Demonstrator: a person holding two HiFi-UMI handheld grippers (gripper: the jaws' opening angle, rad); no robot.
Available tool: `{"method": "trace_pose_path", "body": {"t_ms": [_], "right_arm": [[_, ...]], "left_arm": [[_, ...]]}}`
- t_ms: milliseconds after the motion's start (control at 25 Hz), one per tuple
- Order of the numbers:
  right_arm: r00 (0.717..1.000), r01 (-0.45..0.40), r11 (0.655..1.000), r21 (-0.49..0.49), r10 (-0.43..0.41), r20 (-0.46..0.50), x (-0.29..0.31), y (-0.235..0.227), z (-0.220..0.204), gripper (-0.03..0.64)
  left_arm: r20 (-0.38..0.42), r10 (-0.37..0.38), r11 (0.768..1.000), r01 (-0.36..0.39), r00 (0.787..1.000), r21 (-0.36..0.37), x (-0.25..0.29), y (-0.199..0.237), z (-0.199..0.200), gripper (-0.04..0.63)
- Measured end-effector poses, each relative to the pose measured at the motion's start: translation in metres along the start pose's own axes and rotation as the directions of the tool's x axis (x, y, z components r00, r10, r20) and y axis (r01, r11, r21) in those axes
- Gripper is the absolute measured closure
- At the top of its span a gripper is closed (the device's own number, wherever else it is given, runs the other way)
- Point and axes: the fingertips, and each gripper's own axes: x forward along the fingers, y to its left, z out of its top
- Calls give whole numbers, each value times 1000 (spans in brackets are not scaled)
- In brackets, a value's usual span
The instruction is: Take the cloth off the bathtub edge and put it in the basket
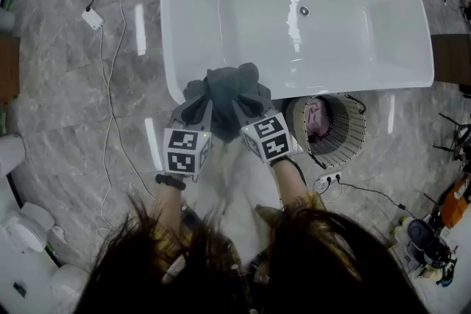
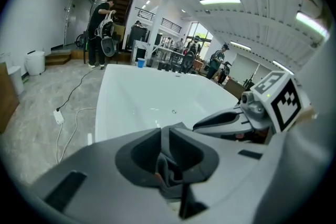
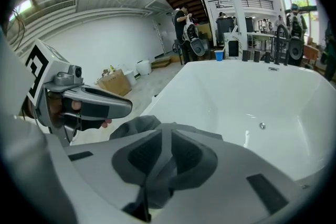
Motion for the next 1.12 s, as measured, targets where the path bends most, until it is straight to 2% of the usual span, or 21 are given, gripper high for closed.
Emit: {"method": "trace_pose_path", "body": {"t_ms": [40, 80, 120, 280, 480, 640, 920, 1120], "right_arm": [[1000, -7, 1000, 2, 7, -7, 2, 1, -2, 544], [1000, -13, 1000, 7, 13, -15, 3, 2, -4, 482], [1000, -14, 1000, 12, 14, -23, 5, 3, -6, 454], [999, 6, 1000, 22, -5, -49, 11, -2, -14, 351], [995, 24, 999, 43, -19, -102, 20, -12, -28, 257], [992, 34, 998, 61, -26, -125, 27, -22, -35, 218], [977, 79, 993, 93, -59, -204, 41, -35, -62, 195], [971, 75, 995, 58, -60, -233, 51, -37, -67, 195]], "left_arm": [[-13, -6, 1000, 6, 1000, 0, 1, 1, -4, 571], [-24, -15, 1000, 15, 1000, -4, 2, 1, -7, 526], [-33, -24, 1000, 23, 999, -11, 3, 2, -10, 449], [-63, -34, 999, 32, 997, -45, 5, 11, -22, 357], [-148, -54, 997, 46, 988, -59, 13, 19, -50, 266], [-209, -55, 998, 45, 976, -54, 22, 23, -72, 245], [-299, -53, 997, 36, 953, -64, 39, 26, -103, 241], [-332, -65, 996, 42, 941, -76, 53, 24, -111, 241]]}}
